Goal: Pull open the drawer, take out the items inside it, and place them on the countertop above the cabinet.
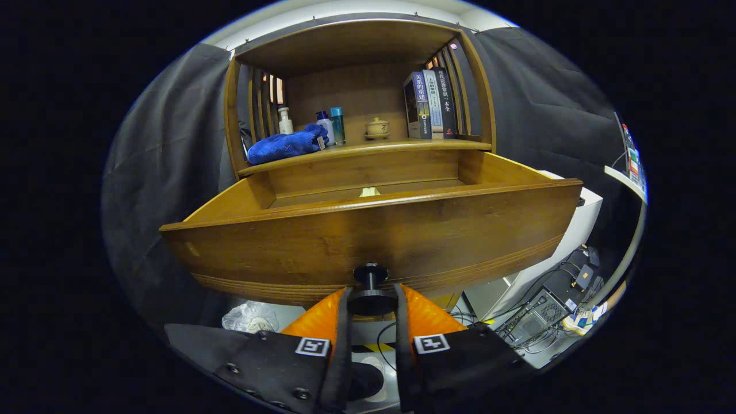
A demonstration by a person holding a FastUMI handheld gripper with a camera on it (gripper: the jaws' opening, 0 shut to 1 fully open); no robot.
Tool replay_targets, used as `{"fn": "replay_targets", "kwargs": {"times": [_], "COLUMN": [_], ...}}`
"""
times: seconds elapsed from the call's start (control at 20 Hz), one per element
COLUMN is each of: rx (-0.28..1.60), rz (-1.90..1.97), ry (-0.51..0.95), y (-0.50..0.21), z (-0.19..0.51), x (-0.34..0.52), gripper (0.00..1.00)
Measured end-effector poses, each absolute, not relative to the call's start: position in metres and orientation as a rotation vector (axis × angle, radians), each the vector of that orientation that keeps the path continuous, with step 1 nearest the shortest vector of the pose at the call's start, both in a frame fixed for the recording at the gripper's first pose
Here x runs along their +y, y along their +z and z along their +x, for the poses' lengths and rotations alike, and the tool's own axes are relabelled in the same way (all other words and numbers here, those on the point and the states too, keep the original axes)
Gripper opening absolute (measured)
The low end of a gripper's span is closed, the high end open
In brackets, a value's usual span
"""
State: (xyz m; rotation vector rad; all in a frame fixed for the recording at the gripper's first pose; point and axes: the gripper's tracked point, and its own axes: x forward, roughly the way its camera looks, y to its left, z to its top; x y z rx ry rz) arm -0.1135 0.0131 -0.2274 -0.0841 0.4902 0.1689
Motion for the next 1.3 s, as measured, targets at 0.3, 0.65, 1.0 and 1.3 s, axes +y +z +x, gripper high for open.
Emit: {"fn": "replay_targets", "kwargs": {"times": [0.3, 0.65, 1.0, 1.3], "rx": [0.444, 0.370, 0.321, 0.387], "rz": [-0.046, -0.007, 0.004, -0.051], "ry": [0.177, 0.161, 0.170, 0.186], "y": [-0.194, -0.135, -0.081, -0.068], "z": [-0.116, -0.113, -0.070, -0.011], "x": [0.016, 0.015, 0.022, 0.040], "gripper": [0.85, 0.99, 0.98, 0.98]}}
